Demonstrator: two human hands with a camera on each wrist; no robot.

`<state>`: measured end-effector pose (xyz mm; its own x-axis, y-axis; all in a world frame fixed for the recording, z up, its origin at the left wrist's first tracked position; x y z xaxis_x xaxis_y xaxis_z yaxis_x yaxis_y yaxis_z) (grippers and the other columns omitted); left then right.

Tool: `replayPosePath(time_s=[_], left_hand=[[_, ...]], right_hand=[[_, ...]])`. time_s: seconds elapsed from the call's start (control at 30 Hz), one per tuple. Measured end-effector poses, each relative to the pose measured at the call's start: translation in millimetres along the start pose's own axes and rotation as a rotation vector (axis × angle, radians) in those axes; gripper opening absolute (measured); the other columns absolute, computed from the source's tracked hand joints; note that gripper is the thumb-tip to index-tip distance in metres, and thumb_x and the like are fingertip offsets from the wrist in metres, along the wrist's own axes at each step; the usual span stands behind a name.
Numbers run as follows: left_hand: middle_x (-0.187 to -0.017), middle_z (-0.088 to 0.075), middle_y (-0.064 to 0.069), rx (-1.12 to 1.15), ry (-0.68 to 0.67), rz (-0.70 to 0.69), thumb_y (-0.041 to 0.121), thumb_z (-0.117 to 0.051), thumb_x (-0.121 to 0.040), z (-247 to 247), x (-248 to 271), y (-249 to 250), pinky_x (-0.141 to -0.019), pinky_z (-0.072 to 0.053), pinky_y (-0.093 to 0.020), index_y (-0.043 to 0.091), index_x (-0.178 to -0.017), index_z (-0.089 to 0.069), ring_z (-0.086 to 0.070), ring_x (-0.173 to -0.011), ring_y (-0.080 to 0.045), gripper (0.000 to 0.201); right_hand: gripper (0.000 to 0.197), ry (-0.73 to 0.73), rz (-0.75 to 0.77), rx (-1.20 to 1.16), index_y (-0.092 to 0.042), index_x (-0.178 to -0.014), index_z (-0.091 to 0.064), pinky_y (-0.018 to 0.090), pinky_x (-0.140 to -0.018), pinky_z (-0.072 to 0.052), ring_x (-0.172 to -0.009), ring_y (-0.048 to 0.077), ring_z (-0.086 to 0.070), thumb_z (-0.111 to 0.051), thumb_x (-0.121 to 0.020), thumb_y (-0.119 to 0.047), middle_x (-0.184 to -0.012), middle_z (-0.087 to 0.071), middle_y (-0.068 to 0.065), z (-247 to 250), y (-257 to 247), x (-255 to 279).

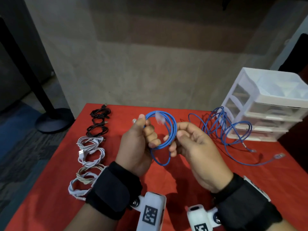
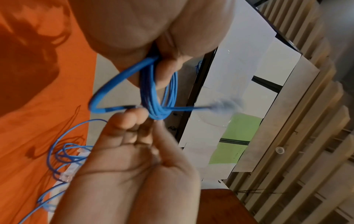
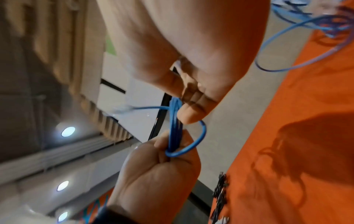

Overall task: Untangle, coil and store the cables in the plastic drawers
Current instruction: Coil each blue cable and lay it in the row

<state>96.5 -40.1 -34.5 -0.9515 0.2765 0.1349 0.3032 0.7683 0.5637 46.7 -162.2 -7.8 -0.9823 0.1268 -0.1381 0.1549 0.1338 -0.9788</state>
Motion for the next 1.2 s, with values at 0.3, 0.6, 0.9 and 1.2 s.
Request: replayPosePath(time_s=[0.3, 0.6, 0.9, 1.2], left_hand=[[-0.058, -0.022, 0.004, -0.061, 0.084, 0.004, 0.033, -0.045, -0.106, 6, 3, 6, -0.053, -0.032, -0.024, 0.017, -0.075, -0.047, -0.023, -0.043, -0.009, 0.034], [-0.052, -0.028, 0.01, 0.024, 0.064, -0.03, 0.027, -0.044, -0.108, 8, -4, 36, -0.041, -0.036, -0.018, 0.017, -0.076, -0.047, -0.027, -0.041, -0.005, 0.033], [-0.057, -0.019, 0.007, -0.346, -0.18, -0.105, 0.031, -0.048, -0.106, -21, 15, 30, -0.043, -0.027, -0.021, 0.016, -0.079, -0.045, -0.016, -0.044, -0.007, 0.031], [-0.055, -0.02, 0.009, -0.27, -0.151, 0.074, 0.029, -0.047, -0.103, -20, 16, 5, -0.04, -0.021, -0.019, 0.017, -0.079, -0.045, -0.017, -0.041, -0.004, 0.027]], right_hand=[[0.016, -0.165, 0.326, 0.577, -0.024, -0.105, -0.079, 0.049, -0.089, -0.051, -0.094, 0.021, -0.067, -0.069, -0.094, -0.018, -0.097, -0.075, -0.002, -27, -34, 0], [0.015, 0.096, 0.195, -0.06, -0.014, -0.097, -0.071, 0.042, -0.089, -0.058, -0.088, 0.023, -0.072, -0.056, -0.1, -0.014, -0.087, -0.073, 0.008, 7, -69, -7], [0.023, -0.006, 0.1, 0.731, -0.023, -0.102, -0.076, 0.017, -0.05, -0.041, -0.046, 0.002, -0.048, -0.059, -0.1, -0.007, -0.063, -0.063, -0.005, 26, -38, -26], [0.036, -0.32, 0.106, 0.734, -0.033, -0.105, -0.077, 0.025, -0.052, -0.044, -0.05, 0.011, -0.05, -0.052, -0.104, -0.007, -0.064, -0.065, 0.001, -4, -59, -20]])
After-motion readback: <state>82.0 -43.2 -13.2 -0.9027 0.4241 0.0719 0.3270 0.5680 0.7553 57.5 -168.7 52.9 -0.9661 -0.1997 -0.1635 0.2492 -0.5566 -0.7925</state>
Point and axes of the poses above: each hand's wrist, its own x-axis away from the middle knuckle, its own z-axis out of the back of the hand, y = z × x, the point moved 9 cm from there along -x, towards the middle knuckle
